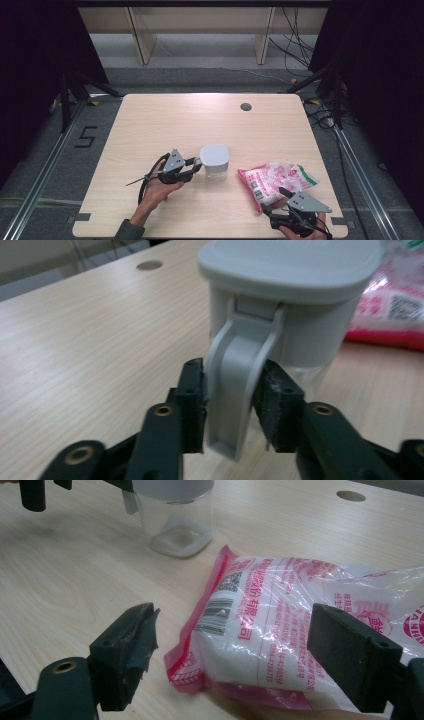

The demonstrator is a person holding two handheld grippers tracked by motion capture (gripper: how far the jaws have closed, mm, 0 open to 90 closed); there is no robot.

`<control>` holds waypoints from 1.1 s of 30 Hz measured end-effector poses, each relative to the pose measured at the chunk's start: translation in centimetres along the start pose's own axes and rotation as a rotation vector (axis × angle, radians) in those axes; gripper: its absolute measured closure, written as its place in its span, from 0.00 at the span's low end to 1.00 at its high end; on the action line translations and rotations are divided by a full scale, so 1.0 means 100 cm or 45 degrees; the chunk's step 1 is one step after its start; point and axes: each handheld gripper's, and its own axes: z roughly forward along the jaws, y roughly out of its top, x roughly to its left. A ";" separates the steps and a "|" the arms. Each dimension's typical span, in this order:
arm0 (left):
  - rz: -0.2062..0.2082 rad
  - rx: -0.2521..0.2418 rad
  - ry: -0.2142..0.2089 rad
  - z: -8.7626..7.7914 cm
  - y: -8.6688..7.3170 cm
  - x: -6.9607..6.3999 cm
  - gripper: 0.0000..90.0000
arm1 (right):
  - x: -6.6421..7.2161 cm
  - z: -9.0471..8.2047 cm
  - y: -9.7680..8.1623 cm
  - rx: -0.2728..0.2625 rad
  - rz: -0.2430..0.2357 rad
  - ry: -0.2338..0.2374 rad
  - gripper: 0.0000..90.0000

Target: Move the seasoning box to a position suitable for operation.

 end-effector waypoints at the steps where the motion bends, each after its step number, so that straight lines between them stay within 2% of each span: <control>1: 0.028 -0.012 -0.009 -0.001 0.002 0.000 0.69 | 0.000 0.000 0.000 0.005 0.002 0.007 0.23; 3: 0.057 -0.023 -0.034 -0.004 0.005 0.001 0.66 | 0.000 0.000 0.000 0.007 0.001 0.008 0.23; 5: 0.050 -0.036 -0.030 -0.006 0.006 0.001 0.66 | 0.000 0.001 0.000 0.002 0.002 0.006 0.23; 6: 0.044 -0.040 -0.057 -0.007 0.006 0.002 0.67 | 0.000 0.001 0.000 0.001 0.006 0.008 0.23; 8: 0.041 -0.031 -0.070 -0.008 0.007 0.002 0.68 | -0.001 0.001 0.000 0.009 -0.018 0.008 0.23; 10: 0.062 -0.024 -0.080 -0.009 0.008 0.003 0.69 | 0.000 0.002 0.000 0.001 -0.011 0.017 0.23; 12: 0.052 -0.022 -0.090 -0.009 0.008 0.002 0.70 | 0.000 0.002 0.000 -0.003 -0.021 0.004 0.23; 14: 0.083 -0.015 -0.086 -0.008 0.009 0.000 0.71 | 0.000 0.002 0.000 -0.003 -0.020 0.004 0.23; 15: 0.074 -0.016 -0.075 -0.008 0.009 -0.002 0.72 | 0.000 0.002 0.000 -0.004 -0.023 0.006 0.23; 17: 0.110 -0.011 -0.066 -0.007 0.011 -0.003 0.73 | 0.000 0.002 0.000 -0.003 -0.023 0.000 0.23; 18: 0.081 -0.024 -0.060 -0.005 0.011 -0.006 0.74 | 0.001 0.003 -0.001 0.003 0.012 0.011 0.23; 19: 0.115 -0.019 -0.048 -0.005 0.012 -0.006 0.75 | 0.002 0.002 0.000 0.004 0.015 0.014 0.23; 21: 0.131 -0.019 -0.039 -0.004 0.014 -0.005 0.75 | 0.002 0.002 0.000 0.004 0.015 0.015 0.23; 22: 0.107 -0.010 -0.032 -0.002 0.013 -0.007 0.75 | 0.002 0.002 0.000 0.004 0.015 0.015 0.23; 23: 0.129 -0.014 -0.036 -0.001 0.013 -0.006 0.75 | 0.001 0.002 -0.001 0.002 0.015 0.014 0.23; 24: 0.129 -0.014 -0.036 -0.001 0.013 -0.006 0.75 | 0.001 0.002 -0.001 0.002 0.015 0.014 0.23; 25: 0.106 -0.019 -0.033 0.001 0.013 -0.007 0.76 | 0.001 0.001 -0.001 0.011 0.008 -0.001 0.23; 26: 0.106 -0.019 -0.033 0.001 0.013 -0.007 0.76 | 0.001 0.001 -0.001 0.011 0.008 -0.001 0.23; 27: 0.139 -0.001 -0.025 0.001 0.015 -0.006 0.76 | 0.001 0.001 -0.001 0.011 0.008 0.000 0.23; 28: 0.149 -0.005 -0.034 0.002 0.016 -0.005 0.75 | 0.001 0.002 0.000 0.007 0.012 0.001 0.23; 29: 0.123 -0.007 -0.024 0.002 0.015 -0.006 0.75 | 0.001 0.003 -0.001 0.001 0.010 0.006 0.23; 30: 0.123 -0.007 -0.024 0.002 0.015 -0.006 0.75 | 0.001 0.003 -0.001 0.001 0.010 0.006 0.23; 31: 0.159 -0.009 -0.030 0.004 0.016 -0.002 0.75 | 0.002 0.002 0.000 0.008 0.015 0.004 0.23; 32: 0.124 -0.008 -0.020 0.005 0.016 -0.003 0.75 | 0.002 0.002 0.000 0.003 0.018 0.014 0.23; 33: 0.126 -0.007 -0.018 0.006 0.017 -0.003 0.75 | 0.002 0.002 0.000 0.006 0.014 0.002 0.23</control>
